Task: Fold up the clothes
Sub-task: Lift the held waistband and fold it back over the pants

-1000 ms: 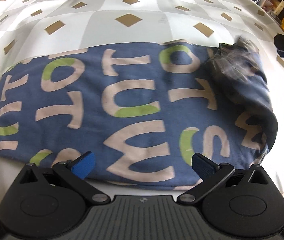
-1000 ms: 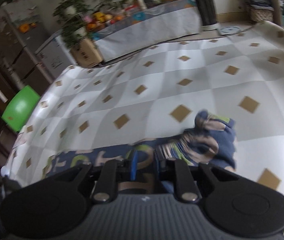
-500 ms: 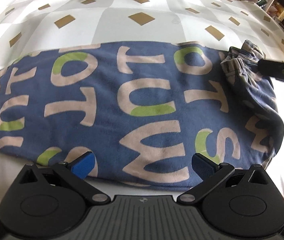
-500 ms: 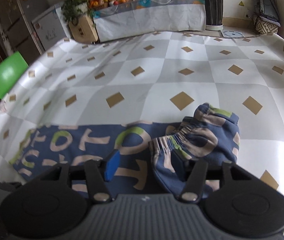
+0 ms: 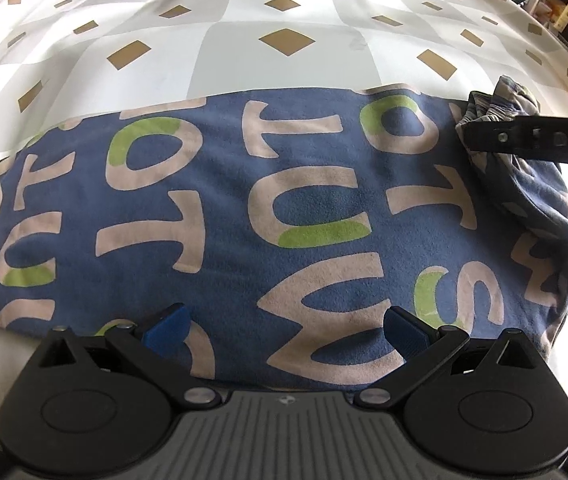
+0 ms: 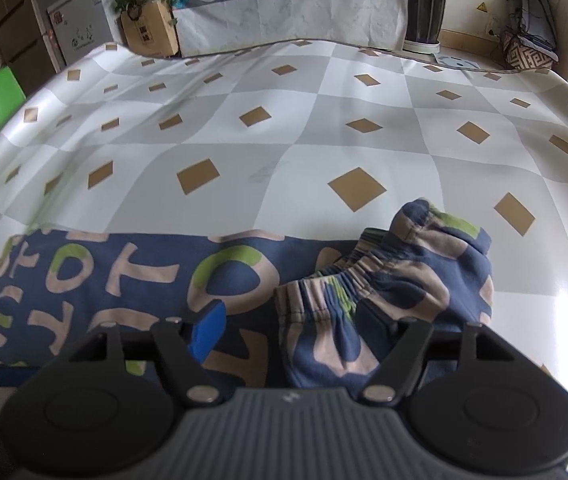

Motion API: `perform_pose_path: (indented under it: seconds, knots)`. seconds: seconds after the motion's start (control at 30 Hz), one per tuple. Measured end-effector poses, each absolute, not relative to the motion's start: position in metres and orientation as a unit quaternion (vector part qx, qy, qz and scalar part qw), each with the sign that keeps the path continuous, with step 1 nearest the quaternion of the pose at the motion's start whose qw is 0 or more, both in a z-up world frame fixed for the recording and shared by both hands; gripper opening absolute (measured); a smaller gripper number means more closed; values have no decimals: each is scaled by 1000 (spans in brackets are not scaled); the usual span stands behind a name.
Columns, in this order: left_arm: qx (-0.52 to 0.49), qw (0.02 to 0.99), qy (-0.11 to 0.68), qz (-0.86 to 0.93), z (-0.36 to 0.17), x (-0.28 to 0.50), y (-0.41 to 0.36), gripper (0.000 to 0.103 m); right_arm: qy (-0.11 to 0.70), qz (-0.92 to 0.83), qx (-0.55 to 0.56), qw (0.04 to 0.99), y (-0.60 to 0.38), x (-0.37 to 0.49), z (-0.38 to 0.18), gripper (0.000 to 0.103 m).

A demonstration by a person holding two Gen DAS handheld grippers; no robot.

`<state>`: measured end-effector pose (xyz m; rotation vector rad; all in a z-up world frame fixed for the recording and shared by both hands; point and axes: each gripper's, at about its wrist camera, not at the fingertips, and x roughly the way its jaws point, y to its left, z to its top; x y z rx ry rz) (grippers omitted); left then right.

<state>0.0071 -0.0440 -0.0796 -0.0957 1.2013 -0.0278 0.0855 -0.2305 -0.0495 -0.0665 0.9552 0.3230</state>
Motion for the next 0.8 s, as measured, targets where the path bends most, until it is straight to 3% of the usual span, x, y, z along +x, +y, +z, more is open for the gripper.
perform_pose_path:
  seconds: [0.33,0.53,0.6,0.8]
  knots:
    - [-23,825,565,-12,-81,7,-51,103,461,133,-72,875,-226,94,-77,66]
    - [-24,824,567,-11,-80,7,-51,103,458,116,-58,880,-234,96,-73,36]
    - [-24,822,568,-11,-80,8,-51,103,453,119,-55,882,-235,95,-68,22]
    - [-39,819,572,-5,-78,5,-44,103,433,118,-35,893,-243,85,-43,15]
